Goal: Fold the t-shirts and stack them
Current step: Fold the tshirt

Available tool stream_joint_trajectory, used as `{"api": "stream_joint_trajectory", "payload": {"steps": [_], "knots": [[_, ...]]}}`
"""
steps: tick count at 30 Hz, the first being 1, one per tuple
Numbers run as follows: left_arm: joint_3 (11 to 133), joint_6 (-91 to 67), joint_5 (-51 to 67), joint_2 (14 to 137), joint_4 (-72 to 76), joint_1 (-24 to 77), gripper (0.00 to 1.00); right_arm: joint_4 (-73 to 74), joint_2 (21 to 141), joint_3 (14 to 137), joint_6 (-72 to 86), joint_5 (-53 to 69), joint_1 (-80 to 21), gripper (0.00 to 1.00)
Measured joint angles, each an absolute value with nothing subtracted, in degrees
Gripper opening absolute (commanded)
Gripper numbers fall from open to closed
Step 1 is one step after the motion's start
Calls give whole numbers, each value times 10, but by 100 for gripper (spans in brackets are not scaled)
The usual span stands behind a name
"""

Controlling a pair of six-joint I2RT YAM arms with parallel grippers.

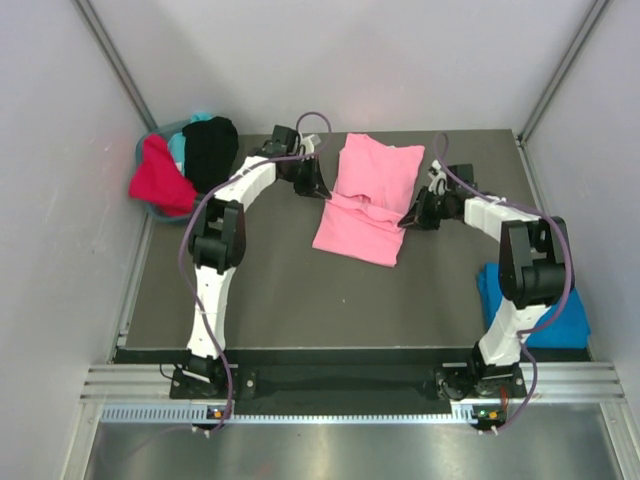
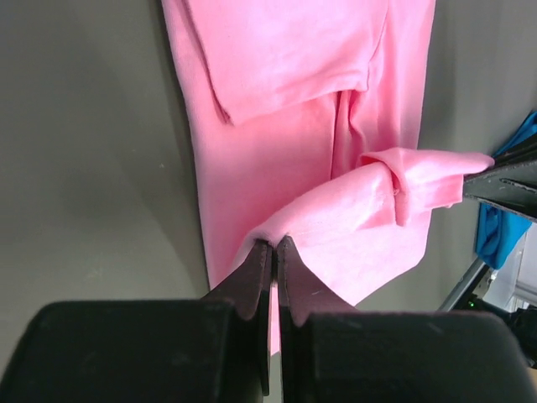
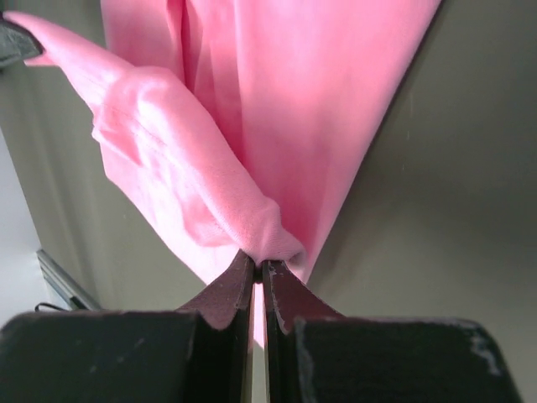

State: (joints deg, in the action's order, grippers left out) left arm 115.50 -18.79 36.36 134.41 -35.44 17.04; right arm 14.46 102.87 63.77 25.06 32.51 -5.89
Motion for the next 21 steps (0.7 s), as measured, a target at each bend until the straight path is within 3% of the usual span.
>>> {"api": "stream_joint_trajectory", "payload": {"steps": [2, 3, 5, 7, 8, 10, 15, 21], "knots": [[1159, -190, 363, 1349, -349, 170, 0, 142, 1043, 652, 250, 325, -58, 0], [1159, -190, 363, 1350, -347, 170, 13, 141, 1049, 658, 251, 324, -58, 2], [1162, -192, 360, 1354, -344, 170, 25, 141, 1060, 666, 251, 324, -58, 16], [1162, -190, 352, 1355, -342, 170, 49, 142, 1066, 669, 250, 322, -58, 32], [1162, -190, 346, 1355, -342, 170, 52, 144, 1066, 670, 248, 321, -58, 43], [1166, -191, 330, 1355, -343, 170, 56, 153, 1066, 675, 243, 318, -58, 52], [1158, -178, 288, 1341, -349, 163, 58, 182, 1029, 663, 241, 314, -53, 55], [1047, -179, 329, 1245, -380, 129, 56, 211, 916, 568, 269, 341, -53, 56]]}}
